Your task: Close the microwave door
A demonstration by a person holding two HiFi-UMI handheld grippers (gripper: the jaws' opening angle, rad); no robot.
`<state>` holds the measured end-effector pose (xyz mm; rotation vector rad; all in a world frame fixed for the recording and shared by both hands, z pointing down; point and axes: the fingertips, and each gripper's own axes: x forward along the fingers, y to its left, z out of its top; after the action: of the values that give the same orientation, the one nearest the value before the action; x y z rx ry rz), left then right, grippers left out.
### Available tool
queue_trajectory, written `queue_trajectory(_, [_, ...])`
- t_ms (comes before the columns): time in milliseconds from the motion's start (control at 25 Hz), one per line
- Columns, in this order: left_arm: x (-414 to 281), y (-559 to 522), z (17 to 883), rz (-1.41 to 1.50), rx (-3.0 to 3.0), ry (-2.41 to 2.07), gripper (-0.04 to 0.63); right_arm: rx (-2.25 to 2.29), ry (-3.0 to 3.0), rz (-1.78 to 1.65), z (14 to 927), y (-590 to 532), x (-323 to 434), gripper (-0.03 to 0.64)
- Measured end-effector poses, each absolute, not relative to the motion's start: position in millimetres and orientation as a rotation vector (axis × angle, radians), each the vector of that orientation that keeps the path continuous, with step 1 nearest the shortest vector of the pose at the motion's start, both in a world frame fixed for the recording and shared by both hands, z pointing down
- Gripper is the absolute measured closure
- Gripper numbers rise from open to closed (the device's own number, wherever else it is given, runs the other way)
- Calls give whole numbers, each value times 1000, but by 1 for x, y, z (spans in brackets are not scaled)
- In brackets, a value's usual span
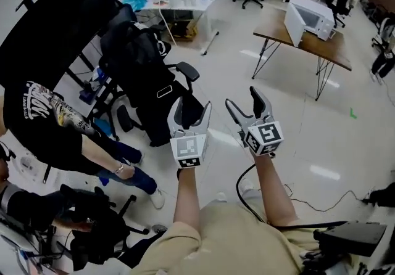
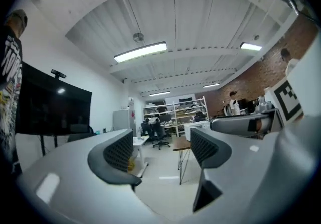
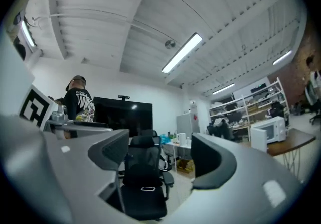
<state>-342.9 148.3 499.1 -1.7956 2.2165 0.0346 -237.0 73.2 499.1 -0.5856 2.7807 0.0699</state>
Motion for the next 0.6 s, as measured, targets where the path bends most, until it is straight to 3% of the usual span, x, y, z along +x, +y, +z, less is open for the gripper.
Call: queue_trajectory(600, [-139,-8,478,109,-2226,1798,235,-1228,2546,153,470,-28,21,244])
